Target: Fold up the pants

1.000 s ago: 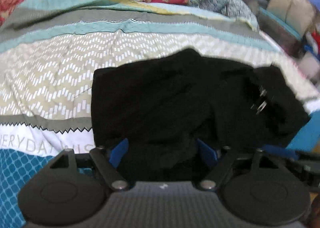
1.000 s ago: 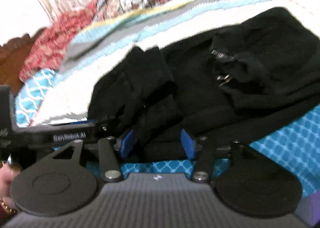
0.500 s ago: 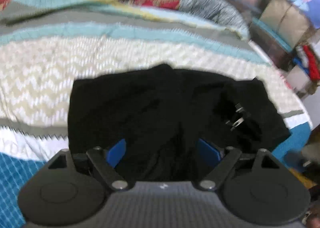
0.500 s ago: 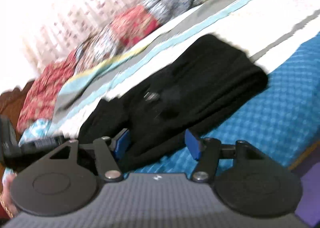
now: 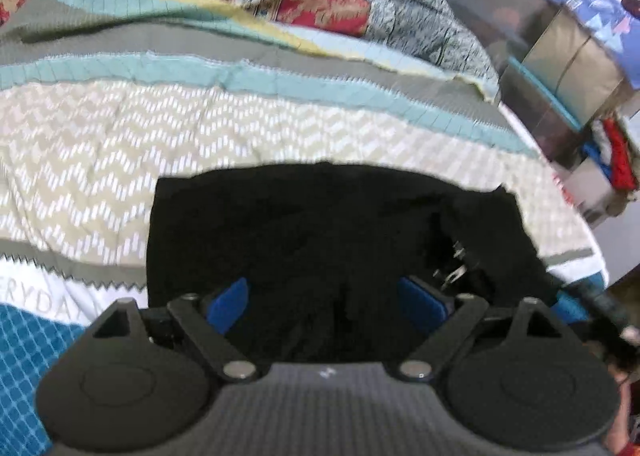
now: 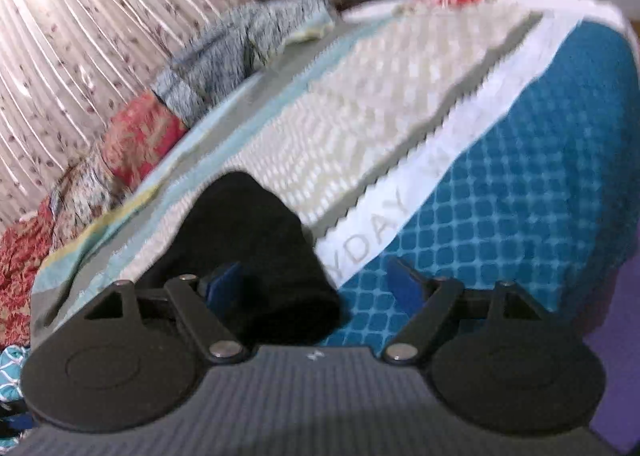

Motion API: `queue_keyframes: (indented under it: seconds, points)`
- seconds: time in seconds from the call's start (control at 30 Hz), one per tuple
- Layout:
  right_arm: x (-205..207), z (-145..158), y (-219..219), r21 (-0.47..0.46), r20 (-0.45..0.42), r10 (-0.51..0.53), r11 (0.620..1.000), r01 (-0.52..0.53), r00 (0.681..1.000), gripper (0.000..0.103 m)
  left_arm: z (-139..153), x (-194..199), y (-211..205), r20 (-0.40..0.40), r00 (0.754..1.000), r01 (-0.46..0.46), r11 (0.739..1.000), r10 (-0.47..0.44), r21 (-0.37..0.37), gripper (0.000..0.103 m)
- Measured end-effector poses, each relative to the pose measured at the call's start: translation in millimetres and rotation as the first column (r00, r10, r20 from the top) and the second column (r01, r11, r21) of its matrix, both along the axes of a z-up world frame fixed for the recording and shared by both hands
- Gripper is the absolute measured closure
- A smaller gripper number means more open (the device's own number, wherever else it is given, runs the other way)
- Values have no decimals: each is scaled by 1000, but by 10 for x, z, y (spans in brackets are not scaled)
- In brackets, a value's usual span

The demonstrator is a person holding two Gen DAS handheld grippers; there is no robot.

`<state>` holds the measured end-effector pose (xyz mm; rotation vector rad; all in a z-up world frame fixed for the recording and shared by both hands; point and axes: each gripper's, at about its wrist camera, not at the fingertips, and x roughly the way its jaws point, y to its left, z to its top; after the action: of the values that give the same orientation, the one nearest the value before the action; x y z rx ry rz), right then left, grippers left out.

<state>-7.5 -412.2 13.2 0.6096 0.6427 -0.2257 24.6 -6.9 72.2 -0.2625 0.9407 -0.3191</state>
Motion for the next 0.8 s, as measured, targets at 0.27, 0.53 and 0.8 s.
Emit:
queue_keyframes:
  seconds: [0.27, 0.53, 0.8]
  points:
    - [59, 389, 750, -116, 65, 201, 974, -193, 977, 82, 405, 405, -649, 26, 986, 167, 983, -166, -69, 9]
    - [-125, 637, 1475, -295, 89, 387, 890, -346, 918, 83, 414, 764, -1853, -36, 916, 401, 916, -400, 11, 8]
    - [-148, 740, 1679, -297, 101, 456, 862, -411, 884, 84, 334, 777, -1465, -35, 942, 336, 941, -335, 44, 85]
